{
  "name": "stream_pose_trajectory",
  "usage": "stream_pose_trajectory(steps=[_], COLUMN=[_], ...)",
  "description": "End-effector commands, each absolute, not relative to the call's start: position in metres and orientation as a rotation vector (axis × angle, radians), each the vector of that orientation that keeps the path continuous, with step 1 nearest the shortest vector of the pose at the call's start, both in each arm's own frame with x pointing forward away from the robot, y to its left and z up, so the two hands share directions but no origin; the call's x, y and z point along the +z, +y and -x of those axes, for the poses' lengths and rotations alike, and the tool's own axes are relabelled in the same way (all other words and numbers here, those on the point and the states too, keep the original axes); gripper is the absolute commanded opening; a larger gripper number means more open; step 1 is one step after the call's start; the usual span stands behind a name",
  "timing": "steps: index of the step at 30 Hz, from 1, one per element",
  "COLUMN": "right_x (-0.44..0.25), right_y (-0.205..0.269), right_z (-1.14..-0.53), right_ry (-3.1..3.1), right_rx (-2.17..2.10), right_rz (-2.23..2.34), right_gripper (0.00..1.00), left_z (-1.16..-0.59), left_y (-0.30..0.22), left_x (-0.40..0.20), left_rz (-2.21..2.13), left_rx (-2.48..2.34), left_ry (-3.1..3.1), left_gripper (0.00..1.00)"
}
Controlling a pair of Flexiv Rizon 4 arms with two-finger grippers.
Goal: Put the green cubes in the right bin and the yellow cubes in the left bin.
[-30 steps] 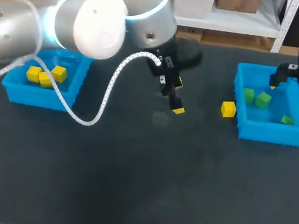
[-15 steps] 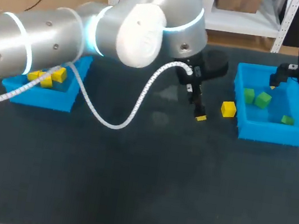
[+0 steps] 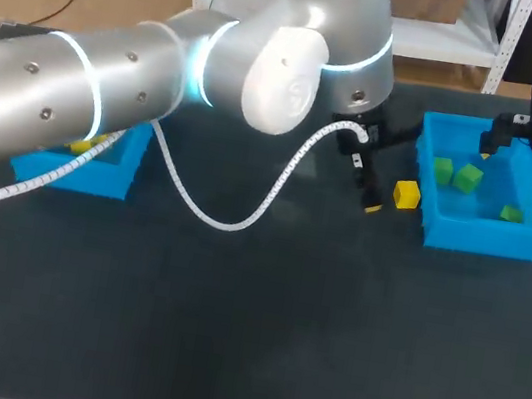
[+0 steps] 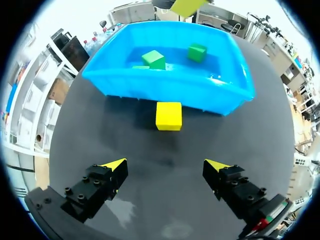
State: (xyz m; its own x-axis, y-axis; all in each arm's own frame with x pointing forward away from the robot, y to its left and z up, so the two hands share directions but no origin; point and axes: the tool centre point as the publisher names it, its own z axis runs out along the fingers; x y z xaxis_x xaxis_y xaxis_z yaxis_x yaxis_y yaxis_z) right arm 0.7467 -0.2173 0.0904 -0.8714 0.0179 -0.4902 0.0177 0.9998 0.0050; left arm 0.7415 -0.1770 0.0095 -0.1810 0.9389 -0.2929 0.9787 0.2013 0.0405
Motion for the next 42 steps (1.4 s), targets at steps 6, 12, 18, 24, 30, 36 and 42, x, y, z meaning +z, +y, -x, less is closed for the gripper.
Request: stream_pose_trajectory(steps=[6, 12, 18, 24, 30, 36, 42], right_x=[0.09, 0.09, 0.09, 0.09, 0.09, 0.09, 0.09], right_y=[-0.217, -0.217, -0.217, -0.217, -0.217, -0.217, -0.217], right_z=[-0.744, -0.744, -0.744, -0.744, -0.744, -0.744, -0.744], right_ry=[2.619, 2.619, 2.619, 2.619, 2.619, 2.619, 2.619], right_rx=[-0.002, -0.002, -0.002, -0.002, -0.002, -0.002, -0.002], right_rz=[-0.029, -0.029, -0.029, -0.029, -0.029, -0.029, -0.029], right_gripper=[1.0, 1.0, 1.0, 1.0, 1.0, 1.0, 1.0], left_z=[-0.751, -0.752, -0.757, -0.766, -0.775, -0.777, -0.774], left_y=[-0.202, -0.219, -0.227, -0.231, -0.235, -0.24, -0.24], left_x=[0.003, 0.003, 0.0, -0.005, -0.009, -0.013, -0.019], left_rz=[-1.84, -1.848, -1.85, -1.835, -1.827, -1.835, -1.856], left_rx=[-0.232, -0.257, -0.261, -0.235, -0.218, -0.213, -0.213], left_ry=[2.196, 2.185, 2.183, 2.189, 2.194, 2.193, 2.186], left_gripper=[1.0, 1.0, 1.0, 1.0, 1.0, 1.0, 0.0])
